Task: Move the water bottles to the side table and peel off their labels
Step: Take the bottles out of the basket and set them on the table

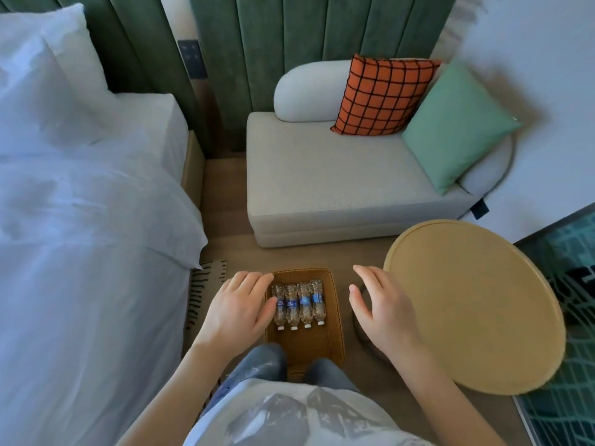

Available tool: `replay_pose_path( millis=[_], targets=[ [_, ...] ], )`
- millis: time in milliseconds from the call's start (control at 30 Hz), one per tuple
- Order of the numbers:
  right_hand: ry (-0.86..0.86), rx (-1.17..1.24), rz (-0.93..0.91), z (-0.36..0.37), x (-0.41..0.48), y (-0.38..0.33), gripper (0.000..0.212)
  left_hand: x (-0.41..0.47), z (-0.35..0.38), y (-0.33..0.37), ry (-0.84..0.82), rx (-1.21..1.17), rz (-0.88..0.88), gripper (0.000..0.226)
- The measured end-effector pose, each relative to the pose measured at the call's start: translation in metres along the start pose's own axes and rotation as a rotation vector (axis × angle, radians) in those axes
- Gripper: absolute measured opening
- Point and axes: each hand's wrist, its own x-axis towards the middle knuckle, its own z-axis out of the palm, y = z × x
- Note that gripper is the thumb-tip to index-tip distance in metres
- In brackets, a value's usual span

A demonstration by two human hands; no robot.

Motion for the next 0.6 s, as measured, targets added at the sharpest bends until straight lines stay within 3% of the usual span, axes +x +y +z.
replay_pose_path(
  millis=[233,600],
  targets=[
    [0.115,-0.042,0.143,0.007,0.026,0.007,0.041,0.074,-0.017,-0.016,0.008,-0.005,0.145,0.046],
    [0.327,-0.144,0.65,0.07,0.075,-0.058,0.042,0.227,-0.011,-0.104,-0.34,0.055,0.705,0.05]
  ],
)
